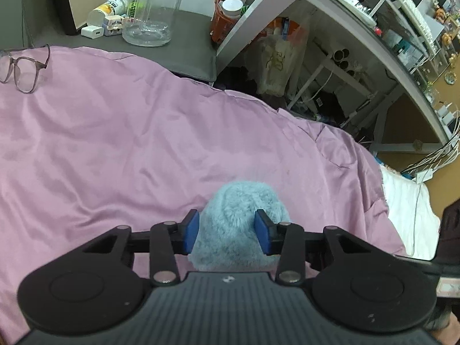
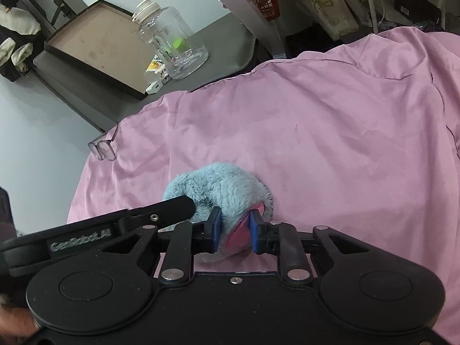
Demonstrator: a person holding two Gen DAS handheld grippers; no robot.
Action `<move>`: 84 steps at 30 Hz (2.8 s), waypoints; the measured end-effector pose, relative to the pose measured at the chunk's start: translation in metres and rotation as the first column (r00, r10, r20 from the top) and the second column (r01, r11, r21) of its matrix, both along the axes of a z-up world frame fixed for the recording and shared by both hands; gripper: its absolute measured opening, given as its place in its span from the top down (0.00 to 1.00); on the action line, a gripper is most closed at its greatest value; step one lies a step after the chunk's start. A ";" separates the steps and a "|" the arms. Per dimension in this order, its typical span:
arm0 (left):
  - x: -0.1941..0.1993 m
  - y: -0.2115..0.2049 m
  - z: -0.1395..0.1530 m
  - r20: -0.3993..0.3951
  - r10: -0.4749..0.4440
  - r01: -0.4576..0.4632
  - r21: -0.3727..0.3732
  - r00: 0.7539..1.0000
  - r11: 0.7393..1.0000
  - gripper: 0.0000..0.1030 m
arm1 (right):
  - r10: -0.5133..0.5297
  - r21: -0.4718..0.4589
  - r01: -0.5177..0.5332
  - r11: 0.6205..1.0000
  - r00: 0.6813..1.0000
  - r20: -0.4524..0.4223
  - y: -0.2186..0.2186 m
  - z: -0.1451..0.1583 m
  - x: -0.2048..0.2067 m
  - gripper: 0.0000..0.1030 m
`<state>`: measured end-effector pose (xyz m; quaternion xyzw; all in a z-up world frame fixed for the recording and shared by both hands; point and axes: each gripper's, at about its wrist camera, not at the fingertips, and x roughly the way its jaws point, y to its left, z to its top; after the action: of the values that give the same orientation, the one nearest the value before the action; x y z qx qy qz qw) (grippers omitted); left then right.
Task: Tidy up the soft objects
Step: 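Close the right tool on the grey fluffy plush, then lift the grey plush with the right tool and carry it over the box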
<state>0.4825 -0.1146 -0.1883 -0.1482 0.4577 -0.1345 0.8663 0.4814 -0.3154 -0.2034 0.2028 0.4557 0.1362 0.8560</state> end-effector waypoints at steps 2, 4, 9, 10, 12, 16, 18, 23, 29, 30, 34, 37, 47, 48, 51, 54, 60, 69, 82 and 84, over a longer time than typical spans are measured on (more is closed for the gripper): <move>0.004 0.001 -0.004 -0.023 -0.004 0.004 -0.024 1.000 1.000 0.71 | 0.002 0.000 -0.002 1.000 1.000 0.000 0.000 0.000 -0.001 0.83; 0.005 0.002 -0.007 -0.037 0.004 -0.006 -0.043 0.999 0.999 0.75 | 0.006 -0.005 -0.006 1.000 1.000 0.002 0.001 0.002 -0.002 0.84; -0.005 0.003 0.003 -0.034 -0.018 0.016 -0.059 0.999 0.998 0.79 | -0.007 -0.015 0.007 1.000 1.000 0.006 -0.001 0.014 -0.011 0.85; -0.007 0.004 0.006 -0.036 -0.019 0.017 -0.064 0.999 0.998 0.79 | -0.005 -0.017 0.006 1.000 1.000 0.010 0.000 0.018 -0.014 0.85; -0.012 0.005 0.015 -0.028 -0.023 0.021 -0.068 0.999 0.997 0.79 | -0.007 -0.020 0.007 1.000 1.000 0.018 0.001 0.027 -0.020 0.85; -0.028 0.009 0.035 -0.010 -0.029 0.029 -0.073 1.000 0.997 0.79 | -0.008 -0.027 0.009 1.000 0.999 0.040 0.006 0.048 -0.037 0.85; -0.038 0.012 0.046 0.000 -0.030 0.030 -0.074 1.000 0.997 0.79 | -0.007 -0.027 0.008 1.000 0.999 0.048 0.010 0.058 -0.047 0.85; -0.067 0.024 0.069 0.021 -0.014 0.016 -0.076 1.000 0.997 0.79 | 0.014 -0.039 -0.011 0.999 0.997 0.072 0.024 0.084 -0.073 0.84; -0.104 0.042 0.093 0.046 0.012 -0.009 -0.067 0.999 0.998 0.79 | 0.056 -0.050 -0.051 0.997 0.994 0.097 0.044 0.106 -0.104 0.85; -0.109 0.044 0.096 0.049 0.016 -0.013 -0.066 0.999 0.998 0.79 | 0.063 -0.052 -0.058 0.997 0.993 0.100 0.047 0.109 -0.109 0.85; -0.131 0.057 0.107 0.062 0.032 -0.029 -0.058 0.998 0.998 0.79 | 0.085 -0.058 -0.078 0.995 0.990 0.111 0.062 0.120 -0.127 0.84; -0.146 0.066 0.113 0.068 0.040 -0.037 -0.054 0.997 0.998 0.79 | 0.099 -0.063 -0.092 0.994 0.988 0.117 0.072 0.128 -0.140 0.84; -0.188 0.103 0.128 0.091 0.071 -0.065 -0.063 0.993 0.996 0.79 | 0.147 -0.077 -0.137 0.988 0.979 0.144 0.111 0.142 -0.173 0.84; -0.191 0.107 0.128 0.092 0.075 -0.069 -0.065 0.993 0.995 0.79 | 0.153 -0.078 -0.143 0.987 0.978 0.145 0.115 0.143 -0.176 0.84; -0.201 0.120 0.127 0.091 0.088 -0.082 -0.070 0.992 0.994 0.79 | 0.172 -0.084 -0.161 0.983 0.975 0.143 0.129 0.142 -0.182 0.84; -0.211 0.136 0.126 0.089 0.102 -0.096 -0.074 0.991 0.993 0.79 | 0.193 -0.089 -0.181 0.979 0.971 0.142 0.144 0.140 -0.189 0.84; -0.226 0.168 0.120 0.083 0.124 -0.117 -0.081 0.989 0.990 0.79 | 0.232 -0.099 -0.220 0.970 0.963 0.134 0.176 0.135 -0.199 0.84; -0.238 0.206 0.103 0.067 0.157 -0.150 -0.108 0.985 0.983 0.79 | 0.279 -0.131 -0.265 0.955 0.954 0.110 0.214 0.126 -0.206 0.84; -0.247 0.255 0.077 0.032 0.204 -0.197 -0.146 0.979 0.969 0.79 | 0.342 -0.167 -0.327 0.930 0.937 0.070 0.260 0.110 -0.205 0.83; -0.248 0.260 0.073 0.026 0.207 -0.201 -0.149 0.978 0.968 0.79 | 0.348 -0.167 -0.333 0.928 0.935 0.063 0.264 0.107 -0.205 0.83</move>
<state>0.2343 0.1454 -0.1151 -0.2544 0.4109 -0.0808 0.8718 0.2766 -0.0512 -0.0964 0.0474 0.4533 0.2564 0.8524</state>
